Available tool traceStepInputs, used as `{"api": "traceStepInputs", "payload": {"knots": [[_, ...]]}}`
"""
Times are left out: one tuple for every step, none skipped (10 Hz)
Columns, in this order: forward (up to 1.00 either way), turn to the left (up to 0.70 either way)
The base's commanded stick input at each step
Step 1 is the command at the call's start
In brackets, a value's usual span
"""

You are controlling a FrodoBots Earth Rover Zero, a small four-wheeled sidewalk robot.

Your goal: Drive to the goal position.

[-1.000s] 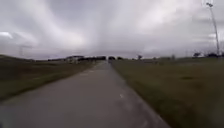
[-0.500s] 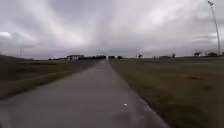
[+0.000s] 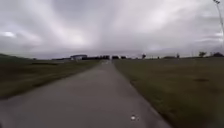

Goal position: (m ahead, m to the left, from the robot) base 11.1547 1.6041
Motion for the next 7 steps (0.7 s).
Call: {"api": "traceStepInputs", "payload": {"knots": [[0.7,0.0],[0.7,0.0],[0.7,0.0],[0.7,0.0],[0.7,0.0],[0.7,0.0],[0.7,0.0]]}}
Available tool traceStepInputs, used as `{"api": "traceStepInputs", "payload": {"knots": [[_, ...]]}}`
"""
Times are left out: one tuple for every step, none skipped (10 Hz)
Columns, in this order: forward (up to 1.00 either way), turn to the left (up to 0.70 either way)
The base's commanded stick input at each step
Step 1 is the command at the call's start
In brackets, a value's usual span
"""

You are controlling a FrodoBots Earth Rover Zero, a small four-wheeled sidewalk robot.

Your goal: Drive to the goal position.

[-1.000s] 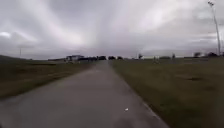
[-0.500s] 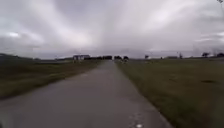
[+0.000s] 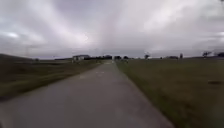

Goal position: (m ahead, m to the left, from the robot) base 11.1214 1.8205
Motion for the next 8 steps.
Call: {"api": "traceStepInputs", "payload": {"knots": [[0.7,0.0],[0.7,0.0],[0.7,0.0],[0.7,0.0],[0.7,0.0],[0.7,0.0],[0.7,0.0],[0.7,0.0]]}}
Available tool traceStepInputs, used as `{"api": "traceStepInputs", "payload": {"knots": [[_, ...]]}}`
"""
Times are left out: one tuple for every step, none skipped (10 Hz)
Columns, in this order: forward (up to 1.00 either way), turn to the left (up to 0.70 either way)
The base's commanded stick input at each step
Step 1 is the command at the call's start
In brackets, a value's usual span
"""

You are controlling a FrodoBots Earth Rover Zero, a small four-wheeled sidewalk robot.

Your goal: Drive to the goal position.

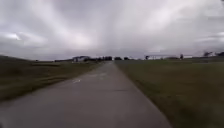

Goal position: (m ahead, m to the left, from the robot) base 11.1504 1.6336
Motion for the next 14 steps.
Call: {"api": "traceStepInputs", "payload": {"knots": [[0.7,0.0],[0.7,0.0],[0.7,0.0],[0.7,0.0],[0.7,0.0],[0.7,0.0],[0.7,0.0],[0.7,0.0],[0.7,0.0],[0.7,0.0],[0.7,0.0],[0.7,0.0],[0.7,0.0],[0.7,0.0]]}}
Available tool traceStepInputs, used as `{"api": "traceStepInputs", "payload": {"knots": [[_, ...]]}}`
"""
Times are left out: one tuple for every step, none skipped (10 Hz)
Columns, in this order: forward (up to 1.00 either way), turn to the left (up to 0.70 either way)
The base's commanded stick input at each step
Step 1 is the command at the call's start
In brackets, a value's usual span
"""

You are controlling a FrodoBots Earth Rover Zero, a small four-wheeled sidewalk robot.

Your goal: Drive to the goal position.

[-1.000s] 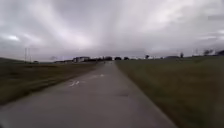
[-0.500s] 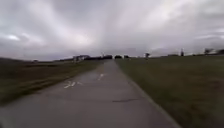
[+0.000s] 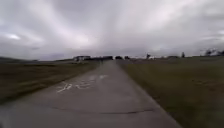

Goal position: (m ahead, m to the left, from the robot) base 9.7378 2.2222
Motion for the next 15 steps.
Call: {"api": "traceStepInputs", "payload": {"knots": [[0.7,0.0],[0.7,0.0],[0.7,0.0],[0.7,0.0],[0.7,0.0],[0.7,0.0],[0.7,0.0],[0.7,0.0],[0.7,0.0],[0.7,0.0],[0.7,0.0],[0.7,0.0],[0.7,0.0],[0.7,0.0],[0.7,0.0]]}}
